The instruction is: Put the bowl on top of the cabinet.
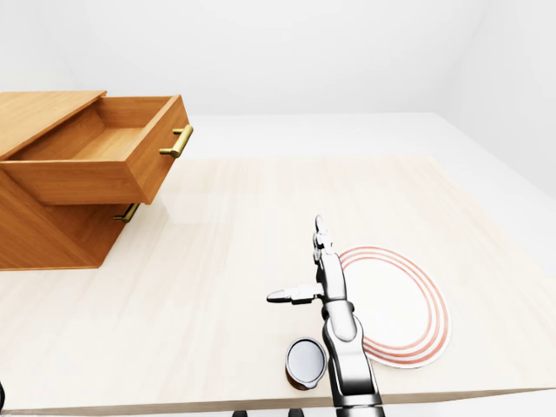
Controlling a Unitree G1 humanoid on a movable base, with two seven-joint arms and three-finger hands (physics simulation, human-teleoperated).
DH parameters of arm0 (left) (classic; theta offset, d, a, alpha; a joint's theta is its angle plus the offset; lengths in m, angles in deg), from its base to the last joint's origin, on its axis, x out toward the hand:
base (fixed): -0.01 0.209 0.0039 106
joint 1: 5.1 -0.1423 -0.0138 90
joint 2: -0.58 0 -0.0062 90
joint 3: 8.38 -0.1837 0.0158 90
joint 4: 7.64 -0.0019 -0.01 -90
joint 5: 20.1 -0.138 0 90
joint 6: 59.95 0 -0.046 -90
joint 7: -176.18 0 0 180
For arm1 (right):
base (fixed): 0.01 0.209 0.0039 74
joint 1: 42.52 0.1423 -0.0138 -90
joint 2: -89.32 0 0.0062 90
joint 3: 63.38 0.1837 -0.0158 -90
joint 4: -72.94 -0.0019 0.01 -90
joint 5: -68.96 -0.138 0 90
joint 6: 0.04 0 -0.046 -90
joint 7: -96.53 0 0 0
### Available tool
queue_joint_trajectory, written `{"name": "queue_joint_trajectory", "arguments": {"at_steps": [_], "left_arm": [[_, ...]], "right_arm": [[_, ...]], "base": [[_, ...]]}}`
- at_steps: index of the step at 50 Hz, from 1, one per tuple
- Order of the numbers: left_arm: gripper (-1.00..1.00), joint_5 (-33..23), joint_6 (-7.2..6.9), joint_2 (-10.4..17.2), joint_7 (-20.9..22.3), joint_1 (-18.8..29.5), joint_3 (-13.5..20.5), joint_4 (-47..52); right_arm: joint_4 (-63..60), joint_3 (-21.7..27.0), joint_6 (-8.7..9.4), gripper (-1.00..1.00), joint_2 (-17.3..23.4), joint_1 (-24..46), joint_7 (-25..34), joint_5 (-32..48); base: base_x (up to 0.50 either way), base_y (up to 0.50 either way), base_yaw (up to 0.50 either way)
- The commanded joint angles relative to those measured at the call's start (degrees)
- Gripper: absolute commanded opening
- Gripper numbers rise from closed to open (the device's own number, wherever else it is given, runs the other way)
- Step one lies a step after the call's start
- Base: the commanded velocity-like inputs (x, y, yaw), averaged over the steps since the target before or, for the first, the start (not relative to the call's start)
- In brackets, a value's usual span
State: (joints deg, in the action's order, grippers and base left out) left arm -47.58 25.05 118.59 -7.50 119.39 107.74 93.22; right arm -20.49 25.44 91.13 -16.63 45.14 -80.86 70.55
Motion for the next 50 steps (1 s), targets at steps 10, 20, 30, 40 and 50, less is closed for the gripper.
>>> {"name": "queue_joint_trajectory", "arguments": {"at_steps": [10, 20, 30, 40, 50], "left_arm": [[-0.95, 4.2, 10.00, 12.7, -20.6, 5.9, -2.2, -45.1], [-0.95, -0.3, 10.00, 11.9, -26.3, 12.1, -9.4, -69.1], [-0.95, -2.4, 10.00, 9.3, -26.3, 14.3, -12.8, -78.8], [-0.95, -3.4, 10.00, 7.6, -26.3, 14.9, -14.0, -81.2], [-0.95, -4.7, 10.00, 6.4, -26.3, 16.2, -14.9, -81.8]], "right_arm": [[0.3, -0.6, -0.43, 1.00, -0.2, -0.1, -0.4, 1.0], [0.0, -0.8, -0.53, 1.00, -0.2, -0.3, -0.7, 1.4], [-1.5, -1.0, -0.28, 1.00, -0.2, -1.1, -0.9, 1.7], [-1.5, -1.4, -0.45, 1.00, -0.3, -1.3, -1.0, 2.0], [0.0, -1.4, -0.91, 1.00, -0.4, -0.4, -1.3, 2.2]], "base": [[0.00, 0.00, 0.00], [0.00, 0.00, 0.00], [0.00, 0.00, 0.00], [0.00, 0.00, 0.00], [0.00, 0.00, 0.00]]}}
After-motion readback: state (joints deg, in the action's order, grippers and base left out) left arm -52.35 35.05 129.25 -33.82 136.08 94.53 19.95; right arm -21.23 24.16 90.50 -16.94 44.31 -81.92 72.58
